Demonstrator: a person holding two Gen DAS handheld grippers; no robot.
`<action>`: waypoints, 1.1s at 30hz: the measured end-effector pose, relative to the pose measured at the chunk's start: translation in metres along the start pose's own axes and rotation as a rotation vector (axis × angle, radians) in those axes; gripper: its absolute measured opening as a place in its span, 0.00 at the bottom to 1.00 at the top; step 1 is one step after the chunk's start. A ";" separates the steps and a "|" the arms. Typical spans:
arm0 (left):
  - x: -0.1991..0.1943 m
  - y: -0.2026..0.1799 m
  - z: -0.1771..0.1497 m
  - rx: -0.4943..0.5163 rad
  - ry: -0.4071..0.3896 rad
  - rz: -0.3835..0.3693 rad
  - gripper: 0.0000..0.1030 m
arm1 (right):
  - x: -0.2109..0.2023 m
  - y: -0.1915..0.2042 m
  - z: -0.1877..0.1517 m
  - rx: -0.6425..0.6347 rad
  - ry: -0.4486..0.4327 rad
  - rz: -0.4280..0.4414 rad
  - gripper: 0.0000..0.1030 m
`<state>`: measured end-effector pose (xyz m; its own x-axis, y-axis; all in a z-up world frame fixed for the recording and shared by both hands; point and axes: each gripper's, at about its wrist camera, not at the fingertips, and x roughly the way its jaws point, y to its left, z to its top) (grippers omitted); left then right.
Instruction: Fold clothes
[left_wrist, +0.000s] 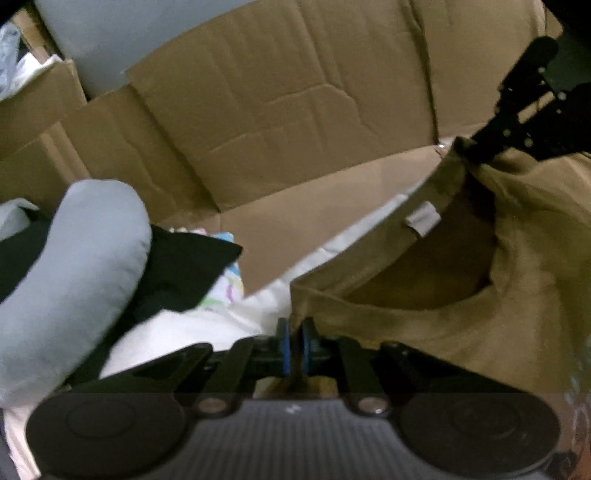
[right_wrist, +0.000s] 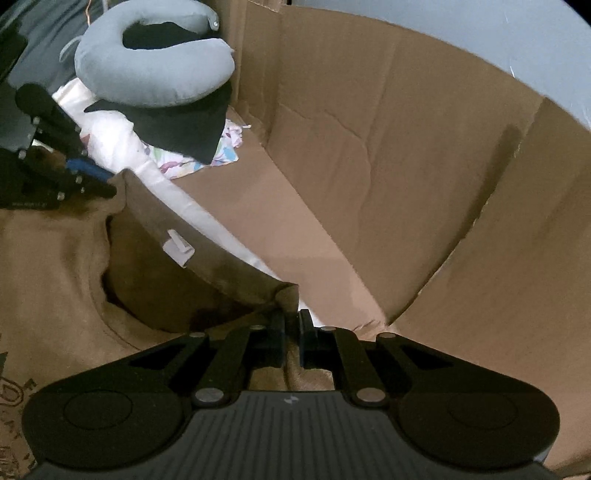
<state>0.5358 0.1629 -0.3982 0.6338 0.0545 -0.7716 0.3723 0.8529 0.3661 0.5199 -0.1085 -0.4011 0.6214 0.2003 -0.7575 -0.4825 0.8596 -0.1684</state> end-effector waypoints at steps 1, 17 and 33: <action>0.003 -0.003 0.001 0.008 0.006 0.010 0.07 | 0.002 0.003 0.000 -0.012 0.006 -0.014 0.05; -0.031 0.064 -0.007 -0.233 -0.065 0.057 0.43 | -0.039 -0.035 -0.009 0.207 -0.058 -0.005 0.38; -0.017 0.029 -0.038 -0.347 0.060 -0.051 0.12 | -0.039 -0.042 -0.080 0.394 0.054 -0.076 0.24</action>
<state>0.5100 0.2061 -0.3937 0.5754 0.0286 -0.8174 0.1435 0.9804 0.1352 0.4665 -0.1897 -0.4153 0.6079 0.1131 -0.7859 -0.1561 0.9875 0.0214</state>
